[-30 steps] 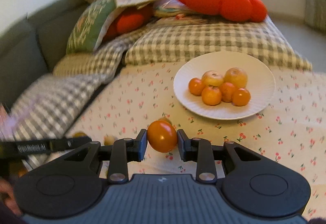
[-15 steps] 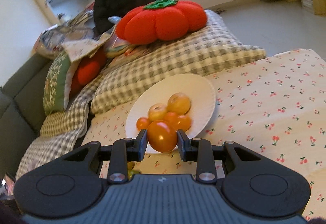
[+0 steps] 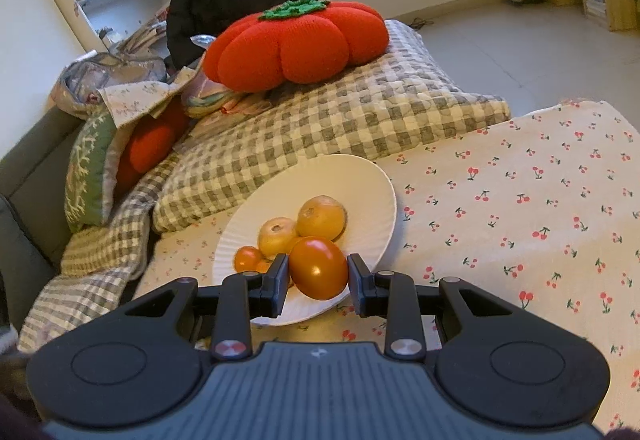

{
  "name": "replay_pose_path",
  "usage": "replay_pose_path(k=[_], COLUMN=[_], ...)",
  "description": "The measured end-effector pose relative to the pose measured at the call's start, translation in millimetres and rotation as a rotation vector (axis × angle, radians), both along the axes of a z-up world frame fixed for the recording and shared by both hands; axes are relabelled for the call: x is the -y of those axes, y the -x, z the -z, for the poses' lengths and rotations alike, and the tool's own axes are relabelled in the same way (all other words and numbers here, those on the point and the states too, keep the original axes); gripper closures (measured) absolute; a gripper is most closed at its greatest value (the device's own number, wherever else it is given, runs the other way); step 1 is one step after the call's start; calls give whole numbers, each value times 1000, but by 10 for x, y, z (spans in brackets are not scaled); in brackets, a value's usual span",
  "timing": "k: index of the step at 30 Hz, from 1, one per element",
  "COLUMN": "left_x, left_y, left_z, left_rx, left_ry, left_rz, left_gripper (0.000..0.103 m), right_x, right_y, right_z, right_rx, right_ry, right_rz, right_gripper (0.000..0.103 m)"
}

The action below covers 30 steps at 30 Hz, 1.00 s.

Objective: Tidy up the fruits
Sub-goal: 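Carry both held fruits up to the white plate, then lower both fruits onto the plate and open both tools to release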

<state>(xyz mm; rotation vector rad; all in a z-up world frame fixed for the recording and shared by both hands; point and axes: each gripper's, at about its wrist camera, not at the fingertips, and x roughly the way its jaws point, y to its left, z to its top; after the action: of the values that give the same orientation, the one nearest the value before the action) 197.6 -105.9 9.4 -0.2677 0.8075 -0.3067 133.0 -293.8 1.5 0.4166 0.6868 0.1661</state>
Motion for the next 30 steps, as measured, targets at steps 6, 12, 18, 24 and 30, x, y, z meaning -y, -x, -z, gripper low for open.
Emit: replay_pose_path(k=[6,12,18,24,30], left_x=[74,196,271,274,354], left_y=[-185,-256,-296,-341,-333], left_z=[144,217,316,433,465], left_rx=[9,44,84,85,116], left_ry=[-21,-87,-173,-214,-274], left_rz=[8,64,90,97,108], left_gripper=[82,82,82,81,81], right_x=[-40,-132,-179,-185,-190], right_y=[-124,-225,-258,-288,-330], right_z=[72,163,197,218,277], right_rx=[0,-26,-36,-40,-47], right_ry=[40,83,106,117,129], right_rz=[-11,-28,-27,-21,-18], right_gripper=[75,75,75,75,75])
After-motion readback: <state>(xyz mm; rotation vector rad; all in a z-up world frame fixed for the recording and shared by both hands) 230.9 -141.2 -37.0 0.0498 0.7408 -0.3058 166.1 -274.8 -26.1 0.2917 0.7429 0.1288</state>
